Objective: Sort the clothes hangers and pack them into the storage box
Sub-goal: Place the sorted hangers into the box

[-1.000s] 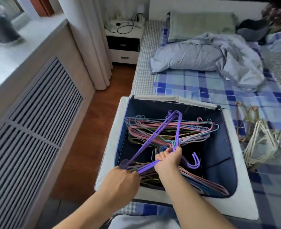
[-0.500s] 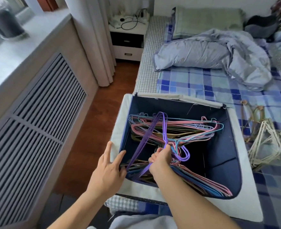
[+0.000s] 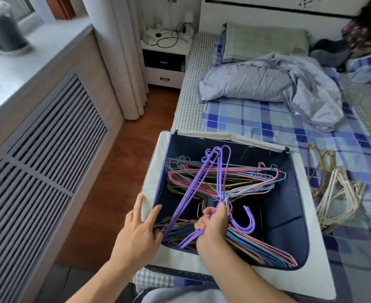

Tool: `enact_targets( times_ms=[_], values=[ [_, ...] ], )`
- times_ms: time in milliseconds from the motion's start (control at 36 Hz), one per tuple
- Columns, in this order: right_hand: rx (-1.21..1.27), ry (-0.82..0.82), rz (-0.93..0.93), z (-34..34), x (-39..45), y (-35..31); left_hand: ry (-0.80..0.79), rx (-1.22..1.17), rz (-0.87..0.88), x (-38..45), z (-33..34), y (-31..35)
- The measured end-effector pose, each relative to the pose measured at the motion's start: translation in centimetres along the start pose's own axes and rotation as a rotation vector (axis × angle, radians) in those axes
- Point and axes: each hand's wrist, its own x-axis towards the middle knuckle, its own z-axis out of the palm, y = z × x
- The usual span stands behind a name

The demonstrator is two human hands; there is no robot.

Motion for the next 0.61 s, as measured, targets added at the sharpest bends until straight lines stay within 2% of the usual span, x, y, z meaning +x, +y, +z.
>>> enact_targets(
  times_ms=[222,389,611],
  values=[
    [0.035,-0.141,-0.068,0.2,-2.2,0.0,0.018,-0.003,-0.001,-0.4,-0.3,0.2],
    [-0.028,-0.116,0.012,2.1,-1.2,-0.2,0.017,-0.020,0.000,-0.5,-0.2,0.1],
    [-0.028,-0.118,0.068,1.5,0.3,0.0,0.031,-0.002,0.003,-0.4,-0.1,-0.1]
  ],
)
